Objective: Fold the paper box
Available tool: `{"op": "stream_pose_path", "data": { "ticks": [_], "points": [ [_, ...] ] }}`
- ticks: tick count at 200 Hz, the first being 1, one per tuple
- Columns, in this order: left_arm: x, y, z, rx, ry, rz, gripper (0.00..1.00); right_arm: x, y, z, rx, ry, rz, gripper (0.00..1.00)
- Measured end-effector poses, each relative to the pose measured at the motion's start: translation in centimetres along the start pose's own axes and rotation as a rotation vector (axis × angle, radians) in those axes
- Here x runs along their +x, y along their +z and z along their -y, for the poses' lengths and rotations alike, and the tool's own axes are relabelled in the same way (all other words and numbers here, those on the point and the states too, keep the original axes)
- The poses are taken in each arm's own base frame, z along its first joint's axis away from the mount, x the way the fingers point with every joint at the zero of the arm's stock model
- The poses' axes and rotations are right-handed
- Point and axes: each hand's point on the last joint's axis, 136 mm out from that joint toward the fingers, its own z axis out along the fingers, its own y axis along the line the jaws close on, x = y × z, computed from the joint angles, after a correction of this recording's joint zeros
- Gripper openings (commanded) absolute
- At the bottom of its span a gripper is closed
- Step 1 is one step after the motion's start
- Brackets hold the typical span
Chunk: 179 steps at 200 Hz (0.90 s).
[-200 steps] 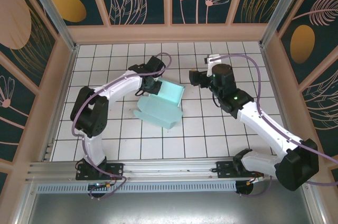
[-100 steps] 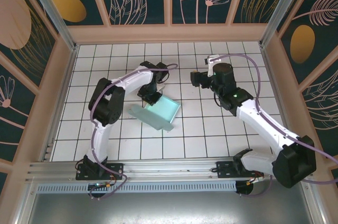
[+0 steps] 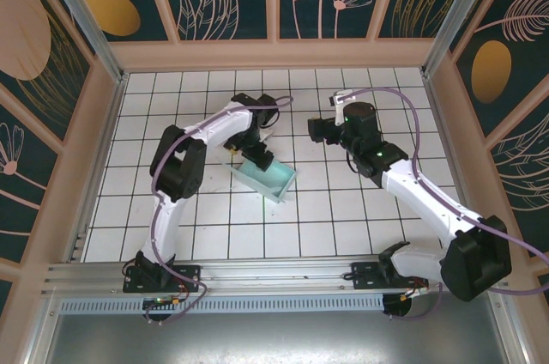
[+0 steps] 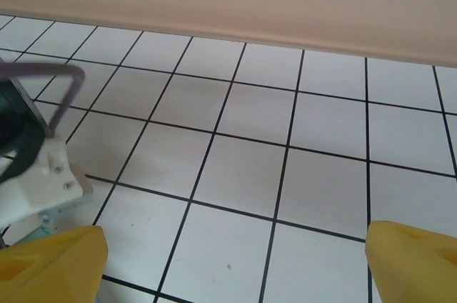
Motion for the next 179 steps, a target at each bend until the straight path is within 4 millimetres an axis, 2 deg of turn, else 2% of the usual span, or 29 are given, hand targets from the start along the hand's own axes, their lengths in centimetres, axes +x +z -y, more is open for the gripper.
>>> {"op": "stream_pose_path", "data": {
  "ticks": [30,51,72,96,112,129,156,179],
  "points": [
    [-4.0,-6.0,-1.5,-0.038,-0.143,0.294,0.99,0.2,0.4,-0.7,-0.038,0.002,0.001,0.94],
    [-4.9,-10.9,-3.6,-0.082,-0.265,0.497,0.99,0.8,1.0,-1.0,-0.051,0.01,-0.019,0.94],
    [-3.9,-15.2,-6.2,-0.117,-0.395,0.679,0.99,2.0,2.0,-1.3,-0.064,0.01,-0.06,0.94],
    [-0.5,-18.7,-9.2,-0.118,-0.561,0.848,0.99,4.2,3.6,-2.5,-0.089,0.003,-0.13,0.94],
    [1.9,-20.0,-10.8,-0.11,-0.654,0.921,0.99,5.5,4.9,-4.3,-0.119,-0.019,-0.177,0.95],
    [4.3,-20.9,-12.0,-0.107,-0.738,0.983,0.99,7.2,6.3,-7.4,-0.174,-0.057,-0.229,0.94],
    [7.7,-20.4,-12.2,-0.089,-0.81,1.02,0.99,9.9,8.3,-11.9,-0.238,-0.112,-0.3,0.93],
    [9.9,-19.4,-12.1,-0.068,-0.846,1.025,0.99,12.4,9.9,-14.1,-0.244,-0.132,-0.358,0.92]
  ]
}}
